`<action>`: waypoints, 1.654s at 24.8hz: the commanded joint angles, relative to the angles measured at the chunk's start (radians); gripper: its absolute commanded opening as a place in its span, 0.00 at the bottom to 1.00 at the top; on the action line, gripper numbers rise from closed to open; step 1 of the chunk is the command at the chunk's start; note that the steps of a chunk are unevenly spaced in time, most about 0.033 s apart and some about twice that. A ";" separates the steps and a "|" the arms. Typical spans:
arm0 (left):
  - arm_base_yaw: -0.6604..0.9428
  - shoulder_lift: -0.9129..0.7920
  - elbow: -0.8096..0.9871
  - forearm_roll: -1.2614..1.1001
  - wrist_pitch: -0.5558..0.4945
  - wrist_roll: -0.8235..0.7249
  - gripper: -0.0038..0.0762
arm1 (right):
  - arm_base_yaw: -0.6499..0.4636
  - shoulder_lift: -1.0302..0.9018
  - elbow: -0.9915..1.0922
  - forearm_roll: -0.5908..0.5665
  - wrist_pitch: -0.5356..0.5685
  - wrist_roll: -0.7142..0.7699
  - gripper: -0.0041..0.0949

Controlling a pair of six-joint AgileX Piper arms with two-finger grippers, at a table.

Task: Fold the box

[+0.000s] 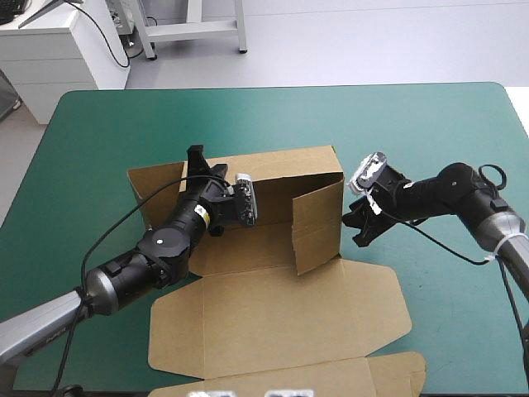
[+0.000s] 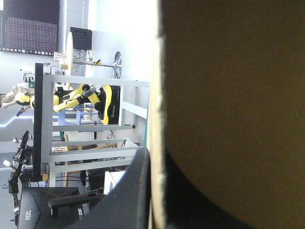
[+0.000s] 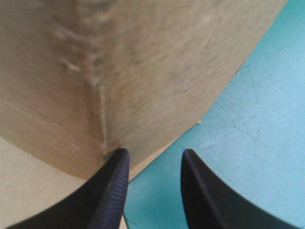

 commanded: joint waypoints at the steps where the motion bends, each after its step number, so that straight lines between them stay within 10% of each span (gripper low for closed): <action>1: -0.006 -0.035 -0.026 0.018 -0.008 -0.007 0.04 | -0.006 -0.039 -0.025 0.050 0.035 -0.038 0.56; 22: 0.006 -0.027 -0.026 0.003 0.123 -0.062 0.04 | 0.006 -0.035 -0.034 0.217 -0.036 -0.180 0.58; 29: 0.006 -0.026 -0.030 0.009 0.118 -0.083 0.04 | 0.093 -0.018 -0.040 0.204 -0.085 -0.141 0.72; 41: -0.124 -0.038 -0.021 -0.126 0.242 -0.029 0.04 | 0.187 0.021 -0.085 -0.092 -0.193 0.147 0.72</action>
